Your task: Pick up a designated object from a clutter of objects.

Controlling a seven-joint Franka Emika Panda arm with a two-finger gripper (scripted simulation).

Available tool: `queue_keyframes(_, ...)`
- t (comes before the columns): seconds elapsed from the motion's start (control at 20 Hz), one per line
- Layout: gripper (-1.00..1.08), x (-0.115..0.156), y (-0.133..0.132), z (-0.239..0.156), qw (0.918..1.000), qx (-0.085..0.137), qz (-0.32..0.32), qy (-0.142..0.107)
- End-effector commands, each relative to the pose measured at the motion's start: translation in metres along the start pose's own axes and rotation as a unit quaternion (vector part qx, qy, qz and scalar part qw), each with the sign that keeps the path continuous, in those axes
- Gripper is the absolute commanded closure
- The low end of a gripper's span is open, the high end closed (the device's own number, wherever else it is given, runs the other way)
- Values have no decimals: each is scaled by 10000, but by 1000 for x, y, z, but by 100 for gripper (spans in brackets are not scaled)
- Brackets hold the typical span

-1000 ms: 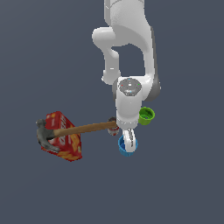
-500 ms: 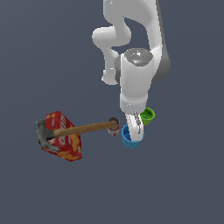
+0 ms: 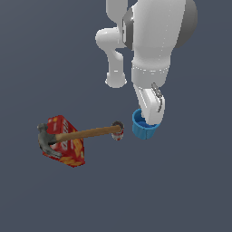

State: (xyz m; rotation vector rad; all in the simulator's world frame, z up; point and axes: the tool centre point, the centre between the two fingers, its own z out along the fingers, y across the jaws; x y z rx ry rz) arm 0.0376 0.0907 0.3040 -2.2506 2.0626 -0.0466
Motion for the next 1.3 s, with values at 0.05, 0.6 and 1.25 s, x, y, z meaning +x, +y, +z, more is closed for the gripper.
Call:
queue_keyframes(0.05,108,-6,-1,-40,10000,11,1,1)
queue_keyframes(0.6,108,-23,-8,-137,10000,3,-6,-5)
queue_keyframes(1.25,108,-30,-13,-172,10000,2,-9,-9)
